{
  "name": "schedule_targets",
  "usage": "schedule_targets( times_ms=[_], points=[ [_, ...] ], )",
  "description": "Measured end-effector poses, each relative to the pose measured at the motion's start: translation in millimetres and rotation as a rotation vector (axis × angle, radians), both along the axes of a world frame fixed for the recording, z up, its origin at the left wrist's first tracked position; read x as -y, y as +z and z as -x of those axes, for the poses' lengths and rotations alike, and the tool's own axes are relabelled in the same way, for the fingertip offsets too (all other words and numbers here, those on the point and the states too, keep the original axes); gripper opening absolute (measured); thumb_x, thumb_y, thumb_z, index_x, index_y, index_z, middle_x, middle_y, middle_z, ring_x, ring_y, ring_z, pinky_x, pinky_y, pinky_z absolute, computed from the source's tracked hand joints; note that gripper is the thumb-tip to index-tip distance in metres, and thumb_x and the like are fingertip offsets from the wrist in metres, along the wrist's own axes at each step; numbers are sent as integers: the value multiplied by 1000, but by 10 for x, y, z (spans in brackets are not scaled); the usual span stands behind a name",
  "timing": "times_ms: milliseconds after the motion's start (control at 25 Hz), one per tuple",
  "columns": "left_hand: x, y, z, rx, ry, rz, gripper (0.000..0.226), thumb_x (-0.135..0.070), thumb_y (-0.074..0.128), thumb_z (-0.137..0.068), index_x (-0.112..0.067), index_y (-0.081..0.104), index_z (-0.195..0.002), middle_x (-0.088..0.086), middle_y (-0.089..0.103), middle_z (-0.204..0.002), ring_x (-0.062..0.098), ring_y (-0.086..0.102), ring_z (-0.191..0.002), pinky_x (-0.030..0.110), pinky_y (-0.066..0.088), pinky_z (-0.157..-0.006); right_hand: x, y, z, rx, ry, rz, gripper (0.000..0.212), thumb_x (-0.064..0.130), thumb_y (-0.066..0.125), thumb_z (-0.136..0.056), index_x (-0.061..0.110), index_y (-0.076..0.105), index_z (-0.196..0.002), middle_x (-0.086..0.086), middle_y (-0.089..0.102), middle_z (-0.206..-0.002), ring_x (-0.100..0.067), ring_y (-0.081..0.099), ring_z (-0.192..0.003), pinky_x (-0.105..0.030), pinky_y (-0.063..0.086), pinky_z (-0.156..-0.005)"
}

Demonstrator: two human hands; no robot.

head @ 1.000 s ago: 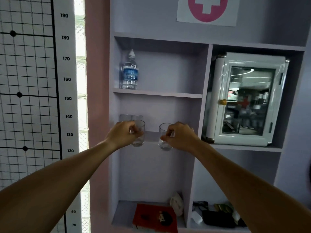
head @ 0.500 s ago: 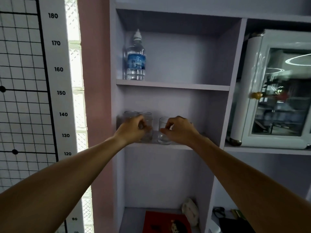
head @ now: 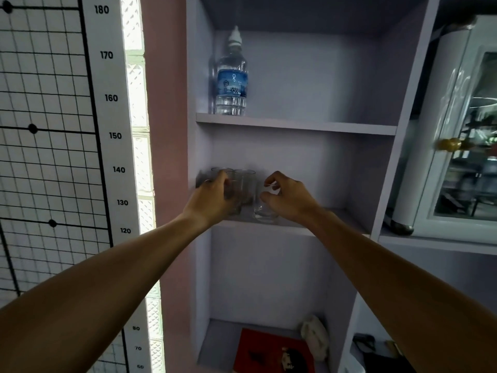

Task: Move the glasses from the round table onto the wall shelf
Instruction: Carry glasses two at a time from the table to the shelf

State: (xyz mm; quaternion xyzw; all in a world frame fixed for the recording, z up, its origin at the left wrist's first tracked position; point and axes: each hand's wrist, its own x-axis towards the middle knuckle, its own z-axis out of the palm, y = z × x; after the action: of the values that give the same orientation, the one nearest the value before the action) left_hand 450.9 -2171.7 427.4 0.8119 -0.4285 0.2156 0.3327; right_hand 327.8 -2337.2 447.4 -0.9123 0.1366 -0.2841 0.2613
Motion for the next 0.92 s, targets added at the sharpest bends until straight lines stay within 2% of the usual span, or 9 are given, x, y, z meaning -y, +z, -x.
schedule_targets(
  times_ms=[80,200,360,480,560,640,720,840,920],
  points=[
    [-43,17,8,61,86,-47,42,-40,64,-88,-12,47,-114,16,64,-111,35,67,-91,41,57,-75,-20,13,-23,6,30,-17,36,36,62,-87,30,52,-121,-6,59,-126,-25,60,-103,-32,49,-81],
    [-101,39,59,133,194,-79,51,-38,69,-85,-14,46,-124,19,50,-120,37,65,-95,40,56,-82,-51,33,-63,10,69,-28,43,30,63,-89,28,46,-128,-11,59,-126,-27,61,-99,-33,51,-79],
    [-134,58,100,115,200,-79,49,-36,68,-87,-18,41,-123,15,61,-113,34,67,-93,40,58,-77,-85,52,-136,39,95,15,55,32,70,-85,24,43,-131,-11,60,-123,-29,62,-101,-36,54,-83],
    [-185,83,82,87,213,-45,42,-30,67,-89,-19,43,-122,12,63,-110,33,68,-91,38,57,-77,-101,48,-189,68,112,32,60,33,76,-81,20,42,-128,-8,63,-108,-20,63,-86,-25,53,-69],
    [-217,93,65,120,251,-44,40,-28,64,-90,-19,45,-123,12,67,-106,33,68,-88,35,53,-73,-105,45,-220,84,105,42,60,35,78,-78,19,43,-124,0,62,-91,-9,58,-72,-16,43,-55],
    [-242,99,54,168,279,-43,41,-27,65,-89,-19,44,-124,11,69,-102,33,69,-85,34,51,-69,-121,51,-248,86,104,38,60,38,79,-76,20,43,-121,7,57,-79,-6,55,-69,-16,39,-52],
    [-256,90,43,169,268,-34,45,-27,68,-87,-21,40,-122,9,70,-98,32,70,-80,36,55,-68,-133,57,-278,74,109,34,58,42,78,-76,22,42,-118,3,61,-80,-12,60,-72,-23,45,-56],
    [-262,49,15,168,277,-37,41,-24,67,-85,-23,35,-112,10,71,-91,34,69,-73,40,58,-67,-157,50,-318,71,106,23,63,40,79,-75,22,42,-123,-9,67,-97,-24,66,-84,-36,57,-71],
    [-258,18,-15,198,288,-33,33,-23,65,-87,-21,43,-112,10,71,-92,34,69,-76,37,54,-67,-166,37,-337,73,121,18,63,34,79,-77,22,41,-126,-12,67,-104,-26,67,-86,-35,58,-72]
  ],
)
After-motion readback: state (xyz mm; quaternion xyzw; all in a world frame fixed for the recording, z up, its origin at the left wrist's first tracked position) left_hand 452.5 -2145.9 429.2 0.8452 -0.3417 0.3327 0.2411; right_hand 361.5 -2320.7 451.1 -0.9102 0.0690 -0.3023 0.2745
